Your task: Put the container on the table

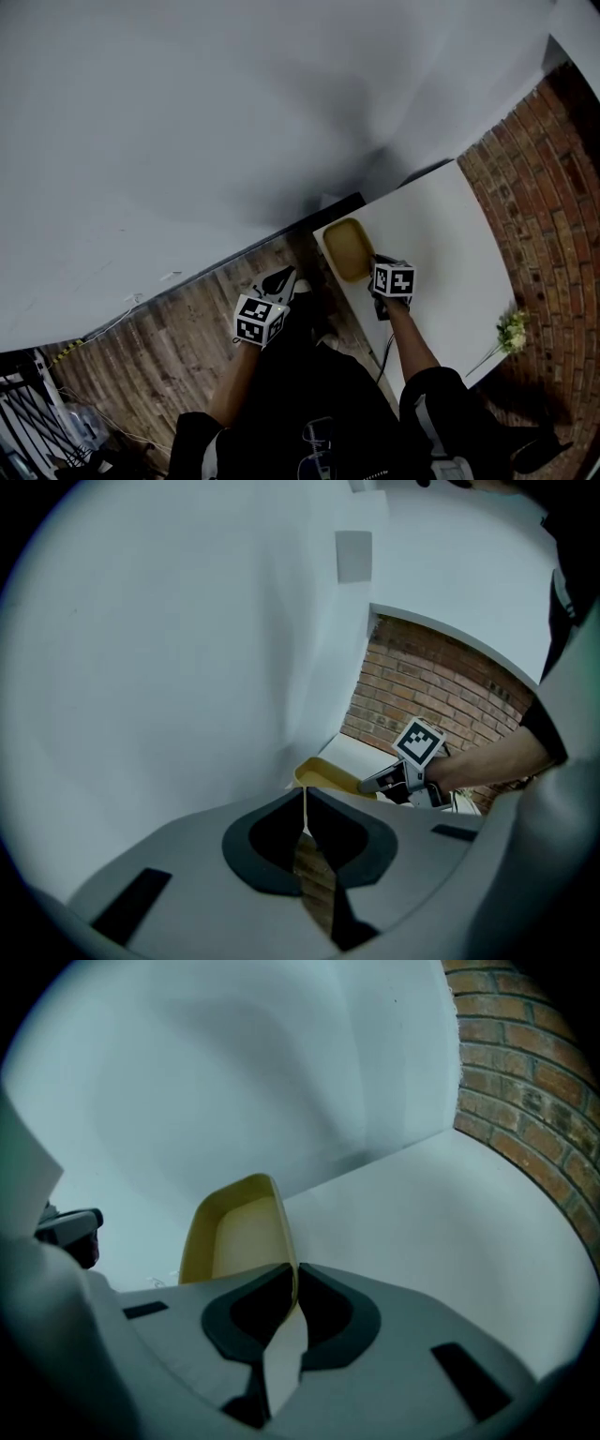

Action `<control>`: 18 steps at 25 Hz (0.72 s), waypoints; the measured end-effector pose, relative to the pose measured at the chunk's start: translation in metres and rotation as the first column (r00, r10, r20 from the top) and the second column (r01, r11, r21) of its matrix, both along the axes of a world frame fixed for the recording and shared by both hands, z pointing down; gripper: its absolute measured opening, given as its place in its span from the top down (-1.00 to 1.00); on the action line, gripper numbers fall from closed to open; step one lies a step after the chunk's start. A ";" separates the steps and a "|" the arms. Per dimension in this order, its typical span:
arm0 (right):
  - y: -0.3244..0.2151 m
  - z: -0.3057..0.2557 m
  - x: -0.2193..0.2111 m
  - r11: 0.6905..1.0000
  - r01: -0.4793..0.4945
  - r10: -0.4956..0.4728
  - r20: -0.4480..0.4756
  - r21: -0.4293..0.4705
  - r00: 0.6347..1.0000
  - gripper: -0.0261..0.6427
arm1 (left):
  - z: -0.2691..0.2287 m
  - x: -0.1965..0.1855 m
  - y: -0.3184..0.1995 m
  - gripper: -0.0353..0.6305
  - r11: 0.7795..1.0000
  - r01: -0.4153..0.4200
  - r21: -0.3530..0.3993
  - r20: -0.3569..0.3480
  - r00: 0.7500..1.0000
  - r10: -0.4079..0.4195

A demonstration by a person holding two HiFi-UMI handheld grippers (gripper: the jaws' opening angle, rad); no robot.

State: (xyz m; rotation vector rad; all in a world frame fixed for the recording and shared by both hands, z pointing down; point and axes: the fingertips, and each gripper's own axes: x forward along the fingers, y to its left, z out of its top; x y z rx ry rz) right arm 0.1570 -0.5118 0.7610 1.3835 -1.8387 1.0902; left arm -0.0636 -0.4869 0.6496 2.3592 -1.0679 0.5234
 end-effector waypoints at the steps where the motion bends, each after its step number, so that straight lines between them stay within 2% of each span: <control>1: -0.001 0.002 0.000 1.000 0.004 -0.004 0.002 -0.001 1.000 0.80 | 0.001 -0.001 0.000 0.83 1.000 0.004 -0.003 0.000 1.000 -0.004; 18: -0.006 0.028 0.003 0.999 0.028 -0.028 0.000 -0.047 1.000 0.80 | 0.013 -0.015 0.005 0.83 0.998 0.048 -0.036 0.008 0.999 -0.048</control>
